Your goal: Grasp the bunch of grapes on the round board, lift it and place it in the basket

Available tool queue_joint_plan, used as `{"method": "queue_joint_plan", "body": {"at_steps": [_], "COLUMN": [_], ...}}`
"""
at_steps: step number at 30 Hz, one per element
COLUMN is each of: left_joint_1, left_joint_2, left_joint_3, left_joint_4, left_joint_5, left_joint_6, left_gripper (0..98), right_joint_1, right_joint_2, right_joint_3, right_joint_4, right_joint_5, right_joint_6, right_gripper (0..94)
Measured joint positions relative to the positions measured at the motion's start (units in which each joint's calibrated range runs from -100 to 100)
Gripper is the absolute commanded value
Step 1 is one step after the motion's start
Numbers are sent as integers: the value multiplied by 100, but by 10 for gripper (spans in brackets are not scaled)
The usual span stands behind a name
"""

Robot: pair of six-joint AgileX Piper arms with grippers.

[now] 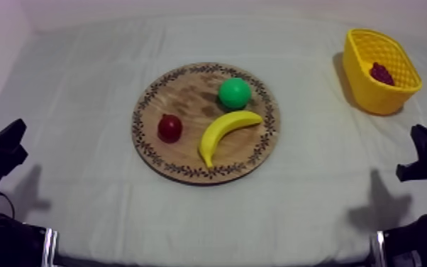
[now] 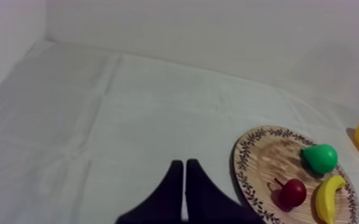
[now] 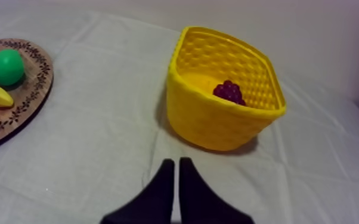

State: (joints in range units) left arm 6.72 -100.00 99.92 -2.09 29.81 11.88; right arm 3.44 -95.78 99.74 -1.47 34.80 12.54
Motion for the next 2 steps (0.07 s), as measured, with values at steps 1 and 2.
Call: {"method": "queue_joint_plan", "body": {"at_steps": [1, 2], "left_joint_1": [0, 0], "left_joint_2": [0, 0], "left_joint_3": [0, 0], "left_joint_4": [0, 0], "left_joint_5": [0, 0], "left_joint_6": [0, 0], "left_gripper": [1, 1], "right_joint_1": [0, 0], "right_joint_2": [0, 0], "right_joint_3": [0, 0], "right_joint_4": [0, 0], "right_joint_5": [0, 8], "right_joint_6": [0, 4], "right_gripper": [5, 5]}}
